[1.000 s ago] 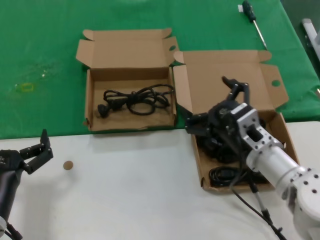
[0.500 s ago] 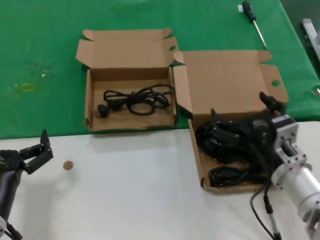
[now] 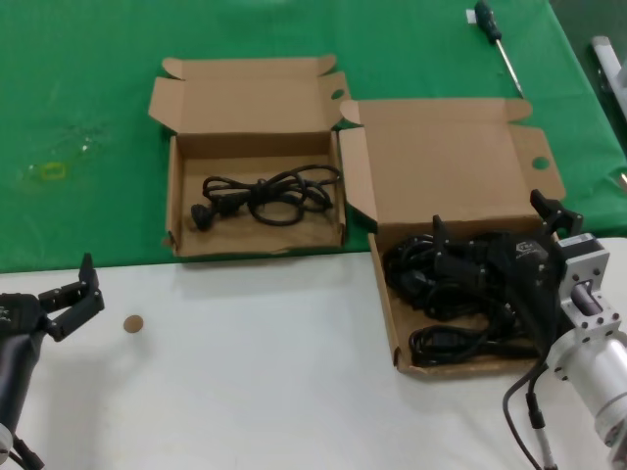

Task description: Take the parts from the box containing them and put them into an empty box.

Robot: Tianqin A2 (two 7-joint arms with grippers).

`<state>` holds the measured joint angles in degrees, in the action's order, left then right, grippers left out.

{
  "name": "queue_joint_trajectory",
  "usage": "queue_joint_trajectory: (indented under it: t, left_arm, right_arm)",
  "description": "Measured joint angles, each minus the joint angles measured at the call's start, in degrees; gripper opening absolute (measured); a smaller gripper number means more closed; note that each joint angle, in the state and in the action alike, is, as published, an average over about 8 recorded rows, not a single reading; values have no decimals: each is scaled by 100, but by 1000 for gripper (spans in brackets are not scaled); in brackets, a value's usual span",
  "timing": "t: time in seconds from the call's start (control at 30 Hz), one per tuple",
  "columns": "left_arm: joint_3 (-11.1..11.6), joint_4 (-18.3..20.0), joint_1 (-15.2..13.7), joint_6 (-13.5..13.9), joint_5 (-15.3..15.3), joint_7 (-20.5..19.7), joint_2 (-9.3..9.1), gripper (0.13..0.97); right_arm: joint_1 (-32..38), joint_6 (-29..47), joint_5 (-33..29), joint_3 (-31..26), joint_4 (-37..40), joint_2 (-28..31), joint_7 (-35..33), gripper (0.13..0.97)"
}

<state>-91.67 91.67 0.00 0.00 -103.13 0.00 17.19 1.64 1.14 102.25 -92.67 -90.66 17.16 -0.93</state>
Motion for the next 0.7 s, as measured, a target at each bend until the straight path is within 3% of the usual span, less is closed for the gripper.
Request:
queue_joint_trajectory:
  t: [0.7]
  left_arm:
    - [0, 0, 0, 0, 0, 0, 0, 966]
  right_arm:
    - [0, 0, 0, 0, 0, 0, 0, 966]
